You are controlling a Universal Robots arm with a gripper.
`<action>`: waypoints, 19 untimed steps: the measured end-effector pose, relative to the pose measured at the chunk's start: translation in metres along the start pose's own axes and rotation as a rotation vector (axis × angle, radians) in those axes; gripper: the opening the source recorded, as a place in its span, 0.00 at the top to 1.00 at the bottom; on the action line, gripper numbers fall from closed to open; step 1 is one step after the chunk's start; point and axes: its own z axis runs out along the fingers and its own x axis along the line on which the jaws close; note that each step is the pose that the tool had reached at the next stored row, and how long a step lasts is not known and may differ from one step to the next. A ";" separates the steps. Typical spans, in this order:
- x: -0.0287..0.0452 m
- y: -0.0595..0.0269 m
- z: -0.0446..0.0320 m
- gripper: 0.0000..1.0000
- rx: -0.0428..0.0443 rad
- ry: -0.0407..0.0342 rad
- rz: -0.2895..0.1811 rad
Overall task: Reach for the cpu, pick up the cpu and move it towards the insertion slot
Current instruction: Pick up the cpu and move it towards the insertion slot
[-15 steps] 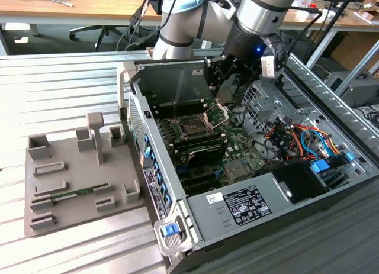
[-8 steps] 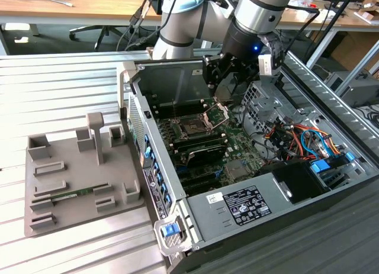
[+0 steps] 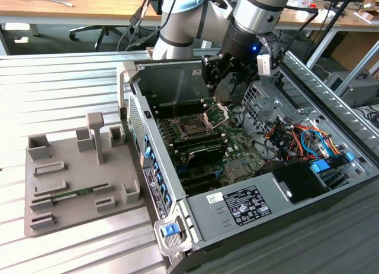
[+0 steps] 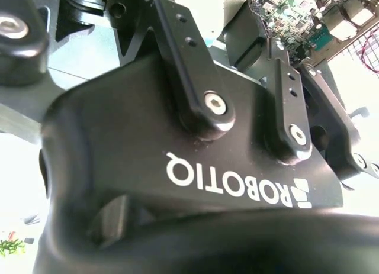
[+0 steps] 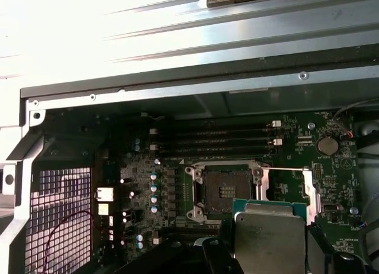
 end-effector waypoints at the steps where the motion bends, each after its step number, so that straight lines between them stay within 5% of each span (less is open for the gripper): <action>1: 0.0000 0.0001 0.0002 0.45 0.0000 0.0000 0.000; 19: 0.0000 0.0006 0.0050 0.45 0.0001 0.0000 0.000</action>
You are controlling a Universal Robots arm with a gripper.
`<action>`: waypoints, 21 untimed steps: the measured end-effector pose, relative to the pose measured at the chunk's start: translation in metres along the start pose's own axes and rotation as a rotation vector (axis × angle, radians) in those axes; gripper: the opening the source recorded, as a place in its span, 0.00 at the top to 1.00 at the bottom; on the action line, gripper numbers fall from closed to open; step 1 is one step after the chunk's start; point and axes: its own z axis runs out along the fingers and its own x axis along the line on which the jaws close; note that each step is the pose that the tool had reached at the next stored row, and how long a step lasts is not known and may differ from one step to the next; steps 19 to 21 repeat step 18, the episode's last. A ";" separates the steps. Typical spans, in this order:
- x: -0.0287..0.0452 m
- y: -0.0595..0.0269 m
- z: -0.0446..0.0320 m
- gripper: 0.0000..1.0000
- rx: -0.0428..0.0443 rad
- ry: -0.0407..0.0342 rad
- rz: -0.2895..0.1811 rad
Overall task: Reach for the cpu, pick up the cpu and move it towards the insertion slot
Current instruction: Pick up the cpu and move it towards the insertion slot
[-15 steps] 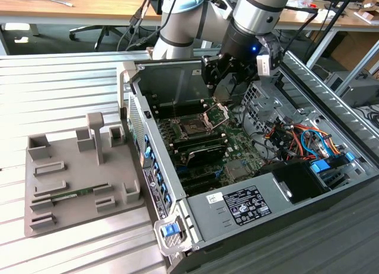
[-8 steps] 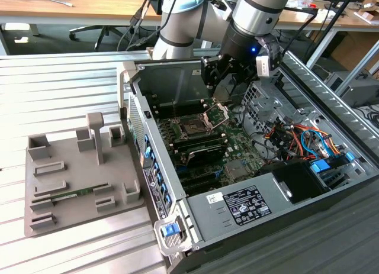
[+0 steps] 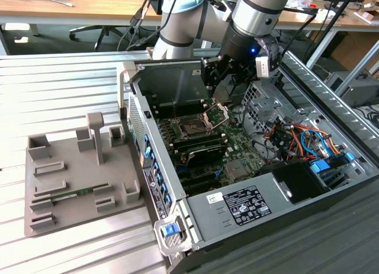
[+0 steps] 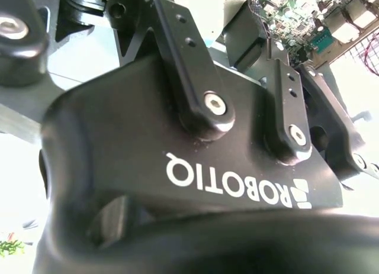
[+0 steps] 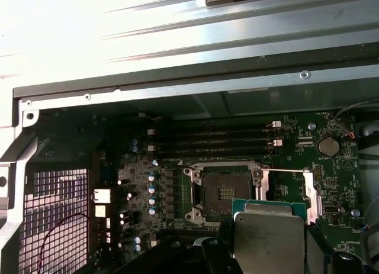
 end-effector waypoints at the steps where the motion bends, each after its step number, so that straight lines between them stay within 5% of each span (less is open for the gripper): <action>1: 0.0000 0.0000 0.0002 0.45 0.0000 0.0000 0.000; 21: 0.0011 0.0087 0.0024 0.45 0.0000 0.0000 0.000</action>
